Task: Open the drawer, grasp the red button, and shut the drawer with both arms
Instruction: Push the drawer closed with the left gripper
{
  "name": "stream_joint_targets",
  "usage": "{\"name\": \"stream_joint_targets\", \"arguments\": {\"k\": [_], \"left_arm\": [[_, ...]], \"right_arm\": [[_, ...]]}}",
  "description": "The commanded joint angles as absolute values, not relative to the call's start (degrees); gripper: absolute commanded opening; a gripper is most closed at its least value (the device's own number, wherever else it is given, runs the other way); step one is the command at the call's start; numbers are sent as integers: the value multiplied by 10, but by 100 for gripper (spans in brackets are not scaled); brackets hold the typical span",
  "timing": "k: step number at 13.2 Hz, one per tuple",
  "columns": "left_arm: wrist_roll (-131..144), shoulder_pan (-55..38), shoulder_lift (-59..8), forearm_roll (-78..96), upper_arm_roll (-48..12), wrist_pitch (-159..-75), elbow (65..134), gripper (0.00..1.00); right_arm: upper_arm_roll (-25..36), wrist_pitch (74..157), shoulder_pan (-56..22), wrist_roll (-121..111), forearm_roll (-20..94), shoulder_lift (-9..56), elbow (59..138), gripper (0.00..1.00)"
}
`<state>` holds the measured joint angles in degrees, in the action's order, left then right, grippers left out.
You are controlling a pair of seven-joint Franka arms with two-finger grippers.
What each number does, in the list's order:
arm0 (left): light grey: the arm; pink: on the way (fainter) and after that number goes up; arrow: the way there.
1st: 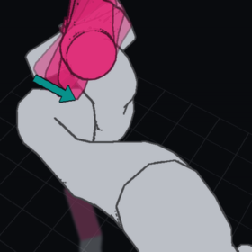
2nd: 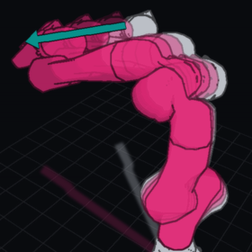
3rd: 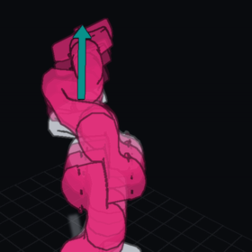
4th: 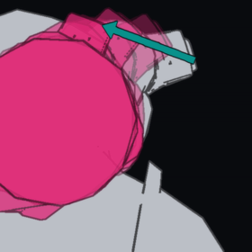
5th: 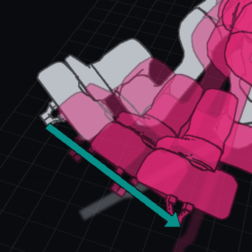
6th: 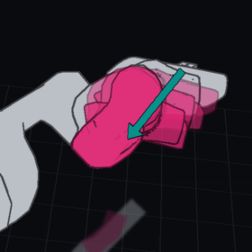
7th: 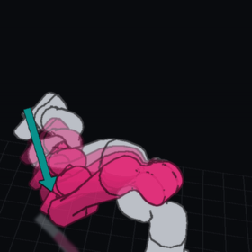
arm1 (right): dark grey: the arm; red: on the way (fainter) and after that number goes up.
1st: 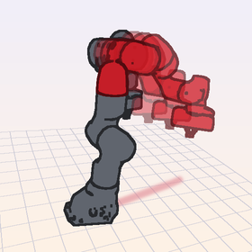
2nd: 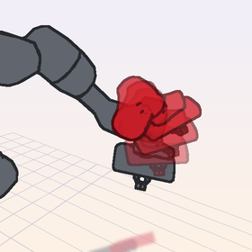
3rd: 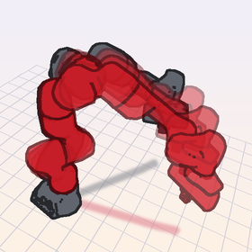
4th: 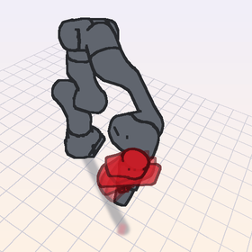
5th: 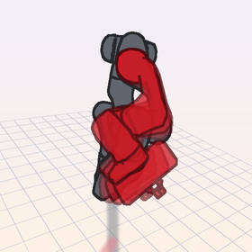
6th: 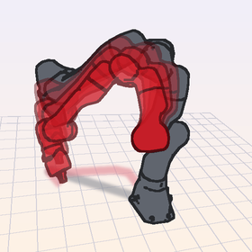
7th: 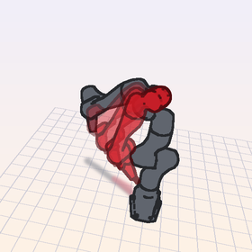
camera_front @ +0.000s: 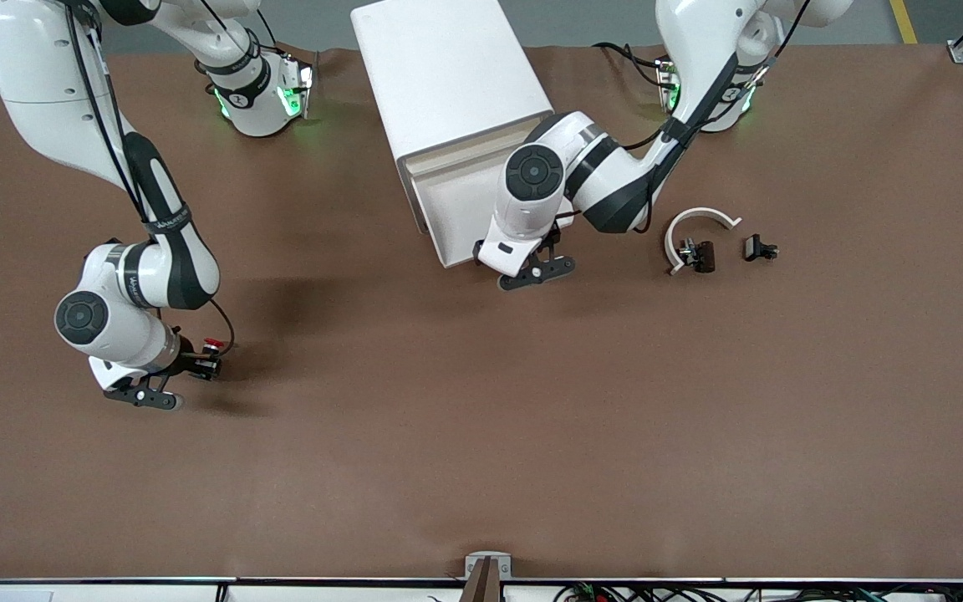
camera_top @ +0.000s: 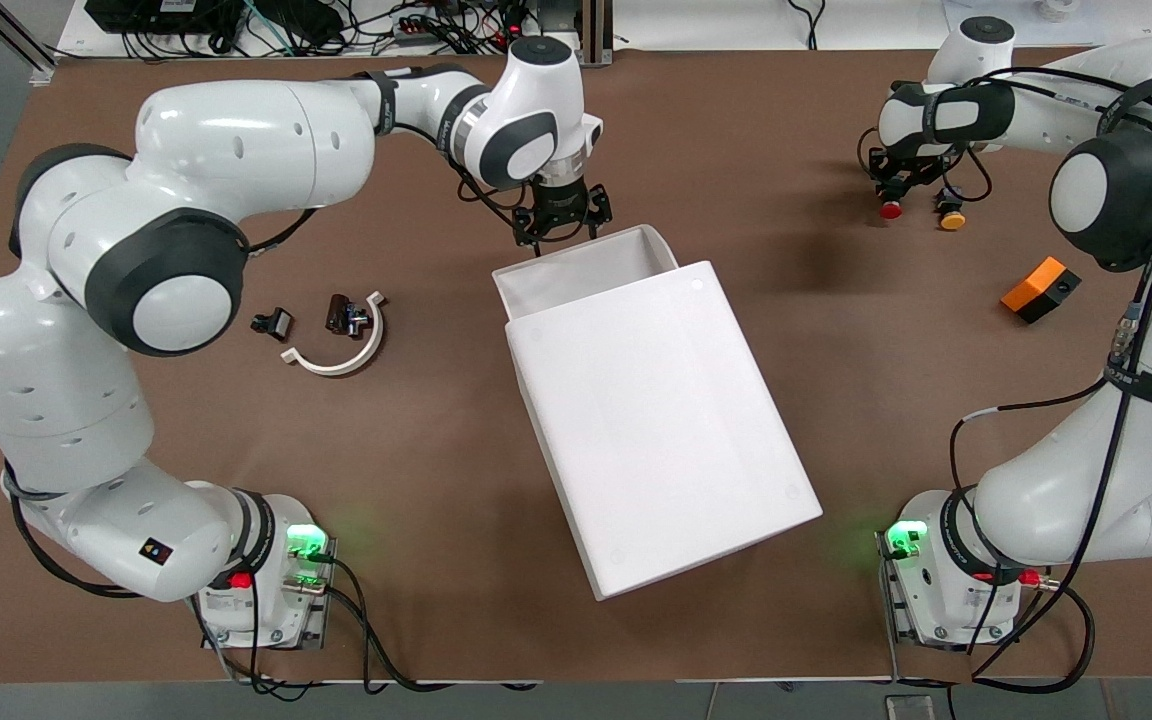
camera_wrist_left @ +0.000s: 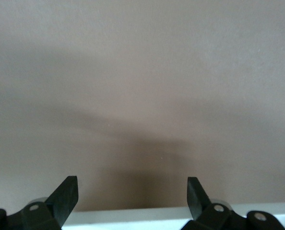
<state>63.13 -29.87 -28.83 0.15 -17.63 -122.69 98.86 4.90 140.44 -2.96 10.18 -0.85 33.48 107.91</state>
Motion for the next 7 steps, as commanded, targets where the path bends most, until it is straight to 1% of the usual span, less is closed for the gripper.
{"name": "stream_joint_targets", "arguments": {"k": [1, 7], "left_arm": [[638, -297, -295, 39, -186, -1248, 985, 100], [645, -297, -297, 101, -205, -1247, 985, 100]], "right_arm": [[39, 1410, -8, 98, -19, 334, 1083, 0], [39, 1412, -4, 98, -19, 344, 1080, 0]]}}
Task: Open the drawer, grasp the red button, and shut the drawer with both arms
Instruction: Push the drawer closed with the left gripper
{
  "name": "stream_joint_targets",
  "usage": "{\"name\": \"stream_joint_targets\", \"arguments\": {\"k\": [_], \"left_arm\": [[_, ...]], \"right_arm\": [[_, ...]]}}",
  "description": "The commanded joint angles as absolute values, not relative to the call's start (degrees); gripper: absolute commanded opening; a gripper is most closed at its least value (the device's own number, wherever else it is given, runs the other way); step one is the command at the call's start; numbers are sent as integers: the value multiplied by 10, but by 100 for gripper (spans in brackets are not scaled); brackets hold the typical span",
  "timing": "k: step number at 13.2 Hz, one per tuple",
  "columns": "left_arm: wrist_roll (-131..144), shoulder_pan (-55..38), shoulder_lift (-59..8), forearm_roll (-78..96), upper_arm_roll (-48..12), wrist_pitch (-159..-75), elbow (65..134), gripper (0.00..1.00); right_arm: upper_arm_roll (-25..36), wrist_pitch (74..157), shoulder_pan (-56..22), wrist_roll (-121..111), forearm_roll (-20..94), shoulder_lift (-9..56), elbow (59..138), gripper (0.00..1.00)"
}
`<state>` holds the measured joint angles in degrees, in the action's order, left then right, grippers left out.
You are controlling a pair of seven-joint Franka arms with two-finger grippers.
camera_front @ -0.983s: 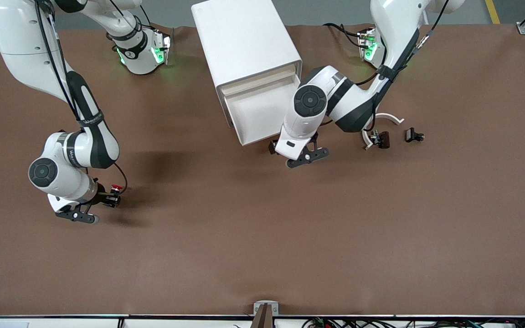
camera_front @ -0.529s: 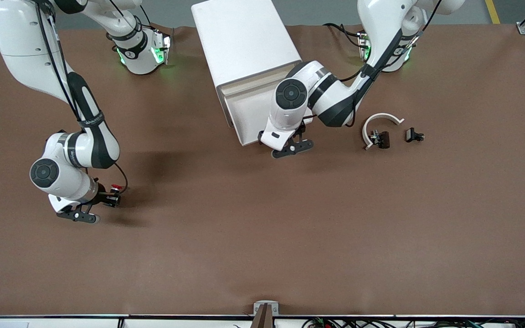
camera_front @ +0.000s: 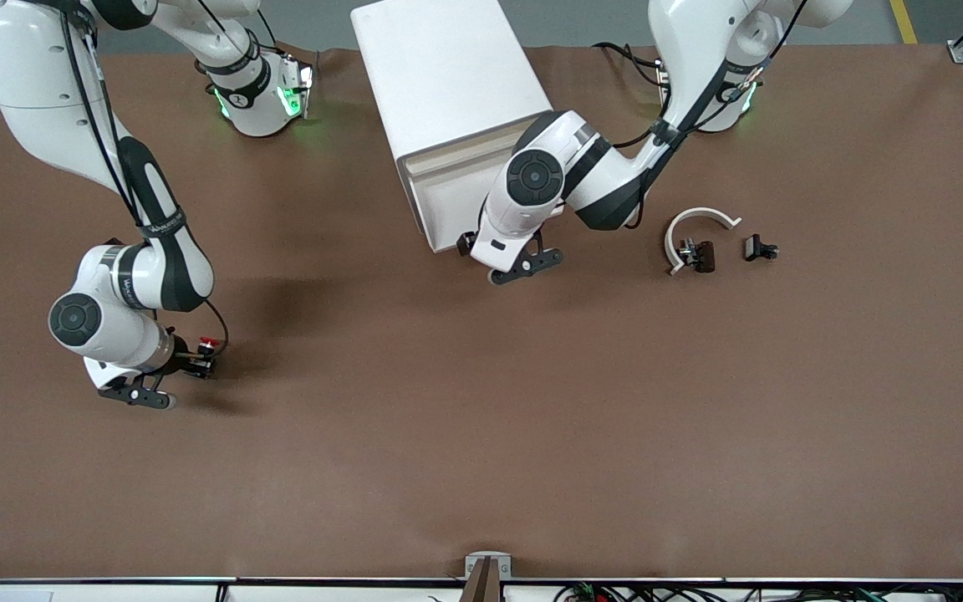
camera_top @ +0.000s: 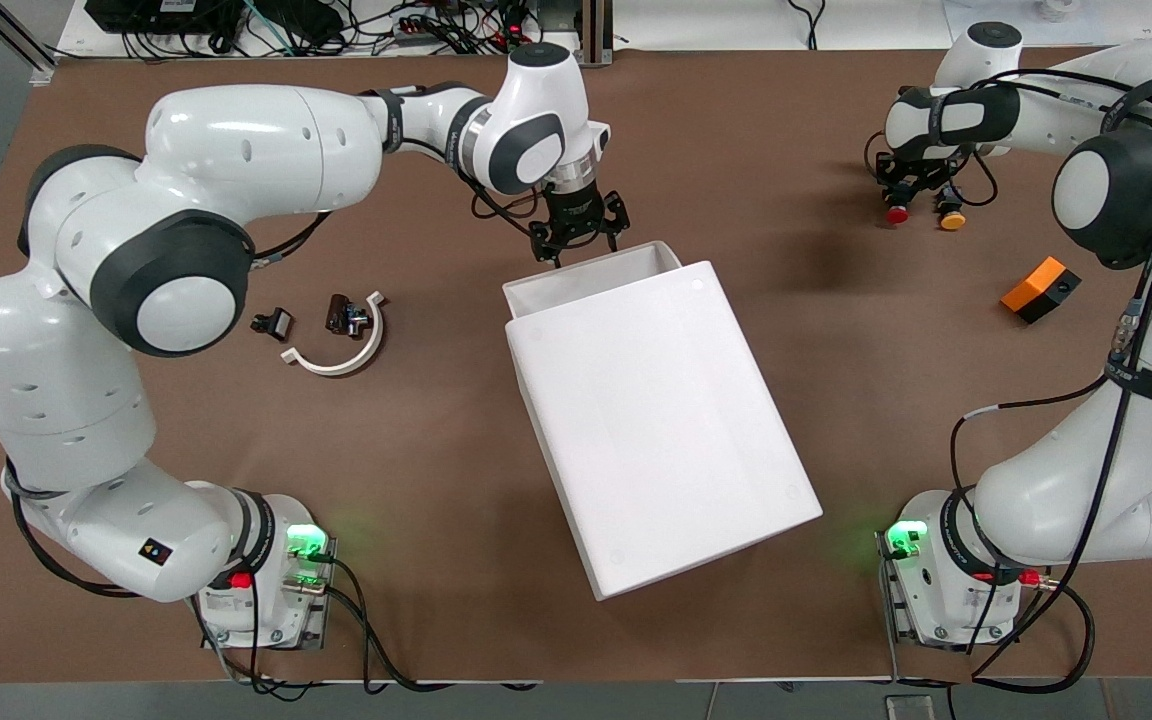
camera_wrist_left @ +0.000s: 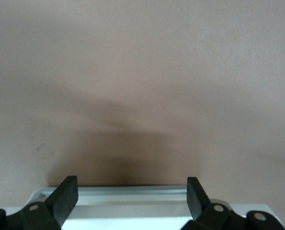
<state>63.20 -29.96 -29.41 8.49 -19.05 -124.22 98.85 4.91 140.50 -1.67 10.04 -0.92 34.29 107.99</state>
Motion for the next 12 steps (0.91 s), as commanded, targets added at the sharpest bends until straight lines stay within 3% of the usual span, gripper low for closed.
{"name": "stream_joint_targets", "arguments": {"k": [1, 6, 7, 8, 12], "left_arm": [[656, -298, -299, 105, -206, -1247, 985, 100], [722, -323, -313, 114, -214, -1247, 985, 100], [729, -324, -315, 114, -214, -1246, 985, 100], [734, -332, -316, 116, -215, -1245, 985, 100], [749, -345, -316, 154, -215, -1244, 983, 100]], "right_arm": [[39, 1418, -4, 98, -19, 347, 1080, 0], [39, 1426, -4, 99, -18, 359, 1076, 0], [39, 1425, -3, 104, -18, 362, 1072, 47], [39, 1426, -2, 101, -18, 363, 1072, 99], [39, 1416, -1, 97, -19, 360, 1060, 100]]}}
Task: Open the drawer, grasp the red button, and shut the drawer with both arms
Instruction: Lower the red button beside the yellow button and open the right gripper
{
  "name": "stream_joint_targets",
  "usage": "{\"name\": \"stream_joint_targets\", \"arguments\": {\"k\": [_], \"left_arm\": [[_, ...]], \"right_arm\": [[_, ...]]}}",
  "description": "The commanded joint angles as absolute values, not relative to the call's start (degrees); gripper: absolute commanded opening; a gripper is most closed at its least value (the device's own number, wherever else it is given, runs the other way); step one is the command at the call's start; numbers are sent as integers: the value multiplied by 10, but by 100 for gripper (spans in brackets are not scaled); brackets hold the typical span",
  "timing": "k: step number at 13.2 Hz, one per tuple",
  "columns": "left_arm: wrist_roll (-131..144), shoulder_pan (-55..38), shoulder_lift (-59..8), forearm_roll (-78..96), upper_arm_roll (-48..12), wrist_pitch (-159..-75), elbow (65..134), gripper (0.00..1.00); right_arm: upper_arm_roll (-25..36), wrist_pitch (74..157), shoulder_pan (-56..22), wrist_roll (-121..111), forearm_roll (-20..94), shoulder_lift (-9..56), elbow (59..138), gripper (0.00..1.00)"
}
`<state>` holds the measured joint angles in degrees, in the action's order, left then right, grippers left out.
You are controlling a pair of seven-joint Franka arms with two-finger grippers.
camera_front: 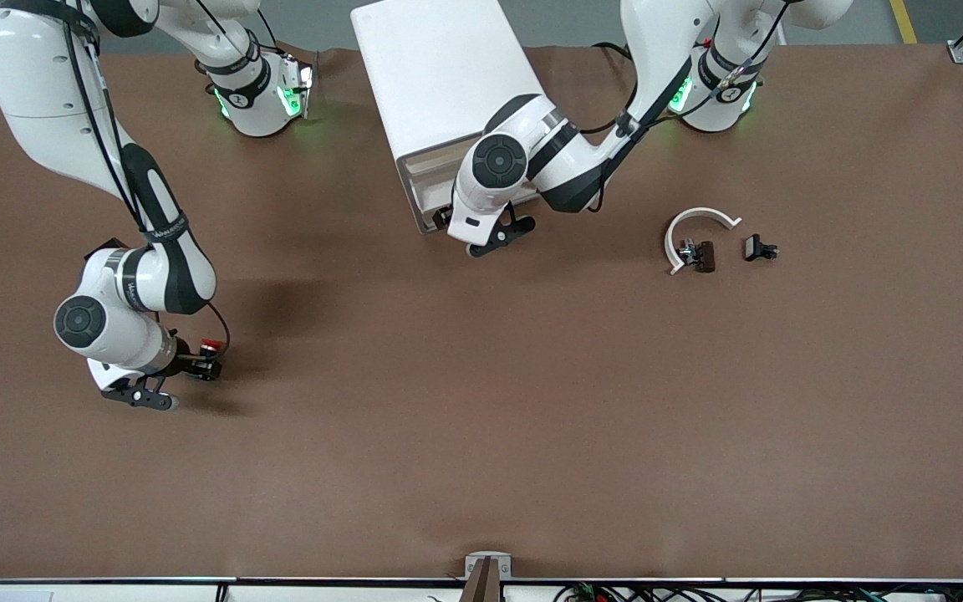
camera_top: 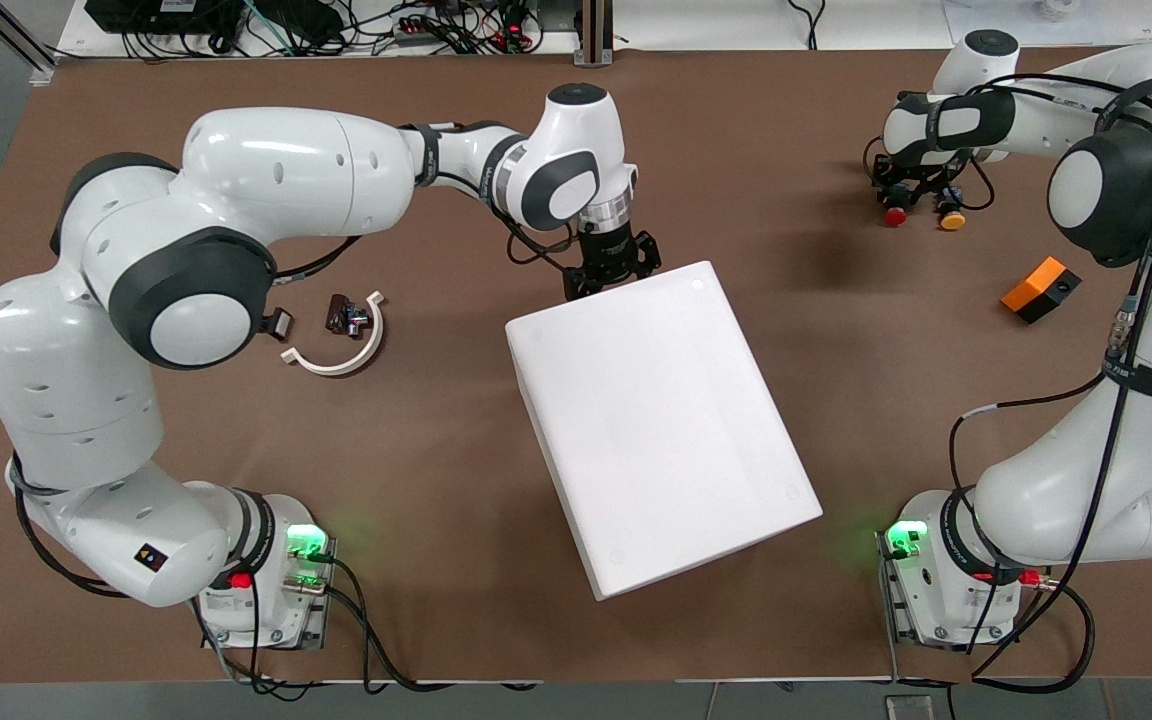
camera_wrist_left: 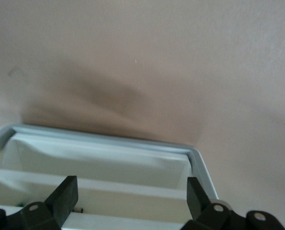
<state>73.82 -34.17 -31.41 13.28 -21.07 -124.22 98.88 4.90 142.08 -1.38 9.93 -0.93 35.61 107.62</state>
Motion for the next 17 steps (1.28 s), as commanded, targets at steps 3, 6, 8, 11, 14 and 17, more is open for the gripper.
{"name": "stream_joint_targets", "arguments": {"k": [3, 6, 8, 11, 14, 17], "left_arm": [[762, -352, -316, 176, -215, -1241, 983, 100], [764, -360, -320, 194, -215, -1239, 978, 100], [764, -361, -321, 195, -215, -1235, 978, 100], [764, -359, -319, 195, -214, -1228, 978, 100], [763, -345, -316, 187, -204, -1229, 976, 100], [753, -309, -312, 117, -199, -1230, 969, 100]], "right_arm": [[39, 1375, -4, 96, -19, 348, 1055, 100], [39, 1275, -4, 73, -19, 317, 1021, 100], [39, 1214, -4, 73, -19, 290, 1006, 100], [39, 1170, -4, 76, -19, 233, 1004, 100], [40, 1131, -4, 77, -20, 179, 1001, 100], [40, 1093, -2, 80, -19, 134, 991, 100]]}}
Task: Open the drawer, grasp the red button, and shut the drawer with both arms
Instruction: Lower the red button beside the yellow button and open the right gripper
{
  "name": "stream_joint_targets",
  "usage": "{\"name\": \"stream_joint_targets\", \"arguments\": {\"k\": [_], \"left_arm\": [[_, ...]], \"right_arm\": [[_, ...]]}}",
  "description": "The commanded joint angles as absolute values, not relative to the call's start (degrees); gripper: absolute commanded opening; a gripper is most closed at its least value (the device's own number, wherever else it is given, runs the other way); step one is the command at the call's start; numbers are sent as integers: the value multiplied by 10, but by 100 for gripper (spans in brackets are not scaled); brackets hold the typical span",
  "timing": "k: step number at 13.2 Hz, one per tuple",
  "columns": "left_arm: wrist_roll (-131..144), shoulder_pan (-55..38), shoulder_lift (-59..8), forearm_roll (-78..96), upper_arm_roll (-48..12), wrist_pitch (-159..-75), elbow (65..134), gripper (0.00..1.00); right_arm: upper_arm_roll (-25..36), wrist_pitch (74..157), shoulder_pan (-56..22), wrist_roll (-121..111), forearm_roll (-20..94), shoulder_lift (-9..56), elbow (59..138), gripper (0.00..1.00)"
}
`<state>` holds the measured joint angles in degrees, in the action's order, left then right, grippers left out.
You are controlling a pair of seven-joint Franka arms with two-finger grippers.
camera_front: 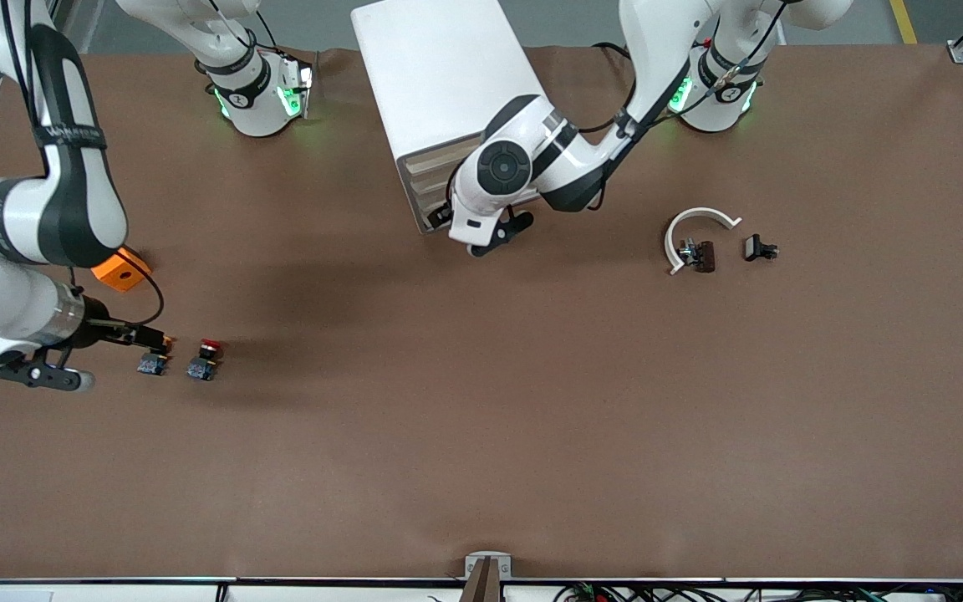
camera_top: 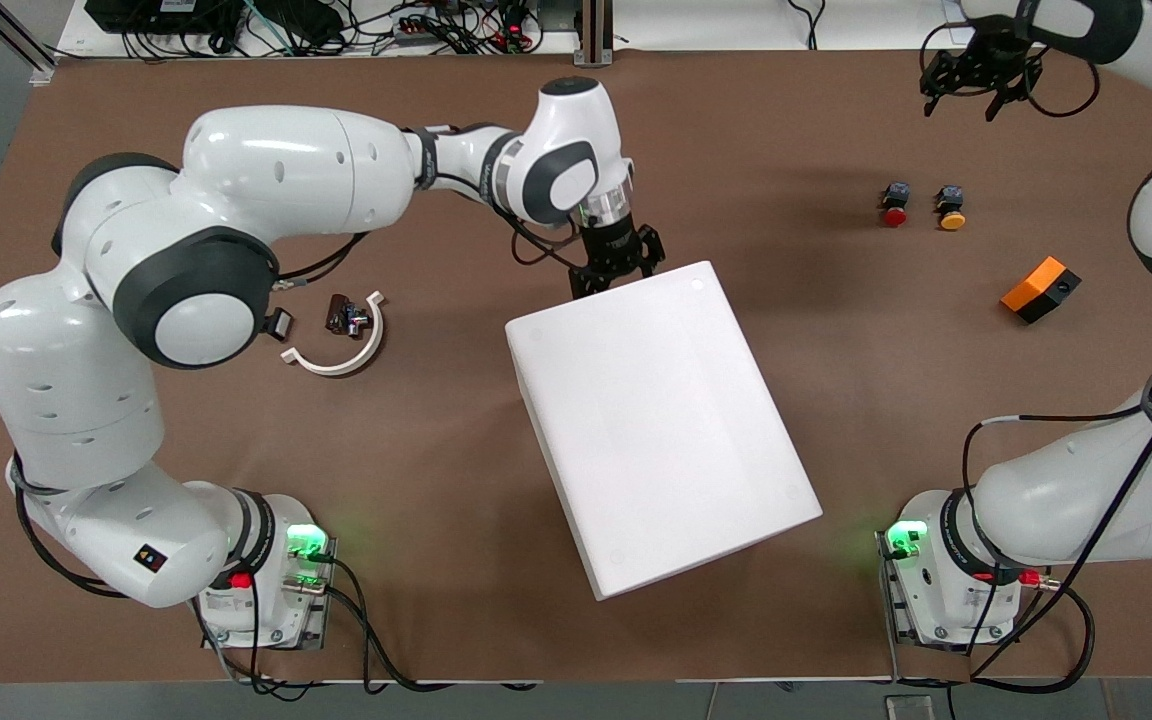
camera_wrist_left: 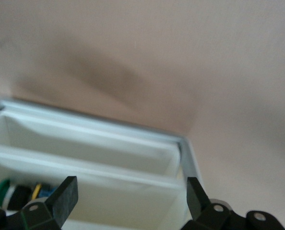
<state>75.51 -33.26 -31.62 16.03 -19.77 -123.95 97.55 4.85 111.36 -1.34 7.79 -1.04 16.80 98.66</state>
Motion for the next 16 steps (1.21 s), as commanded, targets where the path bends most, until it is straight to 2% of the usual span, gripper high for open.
{"name": "stream_joint_targets", "arguments": {"k": [1, 8, 13, 16], "left_arm": [[751, -296, -309, 86, -199, -1233, 969, 100], [632, -158, -272, -20, -200, -1257, 1006, 100], [468, -35, -237, -44, -206, -1255, 1026, 100], [355, 45, -216, -44, -206, -1210, 1020, 100]], "right_arm": [[40, 1085, 3, 79, -19, 119, 991, 100], [40, 999, 6, 70, -19, 22, 985, 100], [42, 988, 9, -15, -21, 21, 957, 100], [38, 987, 24, -20, -20, 22, 950, 100]]}}
